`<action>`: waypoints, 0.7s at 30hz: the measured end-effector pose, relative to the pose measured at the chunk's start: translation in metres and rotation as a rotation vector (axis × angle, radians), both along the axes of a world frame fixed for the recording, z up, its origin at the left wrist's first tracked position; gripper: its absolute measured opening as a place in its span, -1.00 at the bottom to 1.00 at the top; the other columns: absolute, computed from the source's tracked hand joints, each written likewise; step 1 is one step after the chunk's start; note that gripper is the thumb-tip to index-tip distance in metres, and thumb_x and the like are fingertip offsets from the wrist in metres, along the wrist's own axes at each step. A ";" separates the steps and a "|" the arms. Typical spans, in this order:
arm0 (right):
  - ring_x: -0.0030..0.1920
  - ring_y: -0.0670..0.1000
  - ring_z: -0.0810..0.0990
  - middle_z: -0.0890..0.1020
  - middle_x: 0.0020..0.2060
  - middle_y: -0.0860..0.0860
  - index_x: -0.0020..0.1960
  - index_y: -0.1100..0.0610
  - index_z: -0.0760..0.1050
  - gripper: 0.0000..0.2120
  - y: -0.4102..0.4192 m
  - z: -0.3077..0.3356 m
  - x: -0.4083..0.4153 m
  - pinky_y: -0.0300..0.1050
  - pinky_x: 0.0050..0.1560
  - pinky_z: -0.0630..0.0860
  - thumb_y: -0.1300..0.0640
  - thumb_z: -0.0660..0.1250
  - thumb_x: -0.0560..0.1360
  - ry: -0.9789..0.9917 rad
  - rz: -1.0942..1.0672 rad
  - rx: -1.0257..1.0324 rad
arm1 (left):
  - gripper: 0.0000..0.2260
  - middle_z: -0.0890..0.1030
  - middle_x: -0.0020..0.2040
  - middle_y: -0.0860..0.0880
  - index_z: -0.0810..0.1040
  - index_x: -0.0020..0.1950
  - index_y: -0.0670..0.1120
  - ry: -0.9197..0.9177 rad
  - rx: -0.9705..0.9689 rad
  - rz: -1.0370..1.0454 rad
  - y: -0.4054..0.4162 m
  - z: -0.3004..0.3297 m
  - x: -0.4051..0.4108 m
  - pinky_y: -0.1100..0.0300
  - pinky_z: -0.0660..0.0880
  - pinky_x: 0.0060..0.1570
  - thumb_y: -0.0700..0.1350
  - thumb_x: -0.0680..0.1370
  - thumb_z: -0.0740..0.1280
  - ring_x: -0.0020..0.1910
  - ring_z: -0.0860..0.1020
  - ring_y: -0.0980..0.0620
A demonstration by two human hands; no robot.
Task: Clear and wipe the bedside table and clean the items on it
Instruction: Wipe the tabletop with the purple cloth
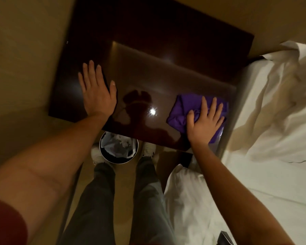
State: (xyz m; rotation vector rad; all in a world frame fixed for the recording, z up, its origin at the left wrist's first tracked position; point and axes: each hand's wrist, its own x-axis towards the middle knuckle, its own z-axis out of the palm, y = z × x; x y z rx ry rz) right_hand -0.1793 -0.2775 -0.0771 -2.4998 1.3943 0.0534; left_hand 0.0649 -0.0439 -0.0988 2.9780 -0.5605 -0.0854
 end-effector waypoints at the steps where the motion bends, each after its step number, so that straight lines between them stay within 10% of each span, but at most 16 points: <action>1: 0.66 0.21 0.05 0.18 0.66 0.07 0.61 -0.07 0.28 -0.35 0.016 0.000 -0.004 0.38 0.58 0.01 -0.20 0.16 0.55 0.000 0.001 0.001 | -0.40 0.11 0.65 -0.19 0.13 0.62 -0.18 0.008 -0.010 -0.001 0.000 0.000 0.000 -0.17 -0.01 0.61 0.18 0.70 -0.04 0.65 0.03 -0.17; 16: 0.67 0.21 -0.02 0.20 0.65 0.06 0.58 -0.09 0.33 -0.41 0.147 -0.012 0.062 0.42 0.57 -0.04 -0.22 0.24 0.59 -0.125 0.571 0.067 | -0.41 0.05 0.66 -0.19 0.15 0.62 -0.16 0.082 -0.022 -0.213 0.003 0.021 0.002 -0.21 -0.05 0.60 0.15 0.68 0.04 0.66 -0.04 -0.16; 21: 0.68 0.20 -0.04 0.14 0.67 0.04 0.61 -0.14 0.26 -0.37 0.097 -0.014 -0.026 0.41 0.58 -0.05 -0.27 0.22 0.57 -0.024 0.397 -0.005 | -0.43 0.06 0.67 -0.17 0.15 0.63 -0.15 0.100 -0.031 -0.427 -0.039 0.029 -0.014 -0.24 -0.04 0.59 0.11 0.69 0.06 0.66 -0.04 -0.17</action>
